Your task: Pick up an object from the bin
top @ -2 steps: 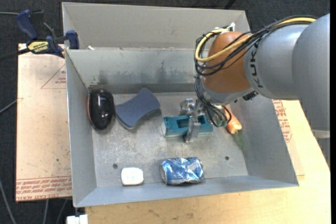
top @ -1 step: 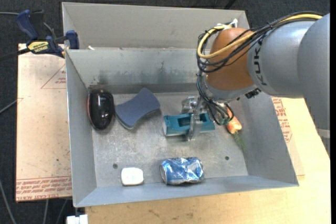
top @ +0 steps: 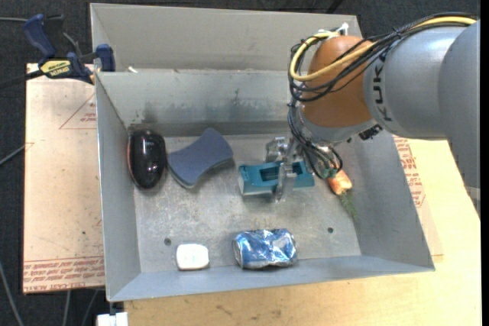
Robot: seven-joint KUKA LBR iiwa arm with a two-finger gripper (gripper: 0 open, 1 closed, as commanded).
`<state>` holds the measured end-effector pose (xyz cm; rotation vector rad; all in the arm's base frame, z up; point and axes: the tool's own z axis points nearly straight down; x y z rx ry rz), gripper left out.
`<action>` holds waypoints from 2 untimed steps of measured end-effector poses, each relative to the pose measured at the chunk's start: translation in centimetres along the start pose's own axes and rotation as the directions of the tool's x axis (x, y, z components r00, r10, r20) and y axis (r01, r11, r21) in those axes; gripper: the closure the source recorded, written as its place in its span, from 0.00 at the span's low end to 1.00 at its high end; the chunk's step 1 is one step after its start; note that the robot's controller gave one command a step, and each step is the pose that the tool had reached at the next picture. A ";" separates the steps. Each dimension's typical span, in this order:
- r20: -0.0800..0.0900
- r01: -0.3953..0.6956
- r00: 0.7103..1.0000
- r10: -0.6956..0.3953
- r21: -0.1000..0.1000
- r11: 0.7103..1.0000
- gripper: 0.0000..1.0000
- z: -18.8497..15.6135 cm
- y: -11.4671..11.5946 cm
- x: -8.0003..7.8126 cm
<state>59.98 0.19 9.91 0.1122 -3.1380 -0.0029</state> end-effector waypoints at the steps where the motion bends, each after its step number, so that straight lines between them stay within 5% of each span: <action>1: -0.002 0.000 1.000 0.000 0.000 1.000 1.00 -1.3 0.0 0.1; 2: -0.002 0.001 1.000 -0.001 0.000 1.000 1.00 -2.3 0.0 0.1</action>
Offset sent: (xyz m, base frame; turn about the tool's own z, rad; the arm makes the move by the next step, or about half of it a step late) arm 0.0001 -0.0002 0.0516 0.0000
